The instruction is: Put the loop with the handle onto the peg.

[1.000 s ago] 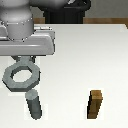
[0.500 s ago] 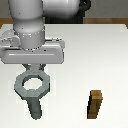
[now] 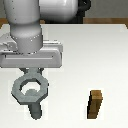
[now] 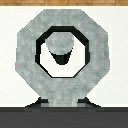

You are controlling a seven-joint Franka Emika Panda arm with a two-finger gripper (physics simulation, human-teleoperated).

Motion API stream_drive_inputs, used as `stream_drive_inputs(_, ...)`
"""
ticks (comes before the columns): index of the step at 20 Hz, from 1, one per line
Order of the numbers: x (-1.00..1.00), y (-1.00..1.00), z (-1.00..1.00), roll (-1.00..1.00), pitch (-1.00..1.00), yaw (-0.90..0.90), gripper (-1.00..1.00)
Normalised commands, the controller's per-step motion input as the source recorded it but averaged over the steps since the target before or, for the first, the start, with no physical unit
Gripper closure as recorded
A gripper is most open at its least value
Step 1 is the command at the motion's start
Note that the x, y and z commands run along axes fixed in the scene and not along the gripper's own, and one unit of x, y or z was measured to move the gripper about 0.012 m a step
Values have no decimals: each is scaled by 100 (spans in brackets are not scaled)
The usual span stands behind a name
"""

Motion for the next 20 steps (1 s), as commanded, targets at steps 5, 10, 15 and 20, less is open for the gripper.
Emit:
stream_drive_inputs(5, 20, 0, 0, 0, 0, 0, 100)
stream_drive_inputs(10, -20, 0, -20, 0, 0, 0, 100)
stream_drive_inputs(15, 0, 0, -20, 0, 0, 0, 100)
stream_drive_inputs(20, 0, 0, -40, 0, 0, 0, 100)
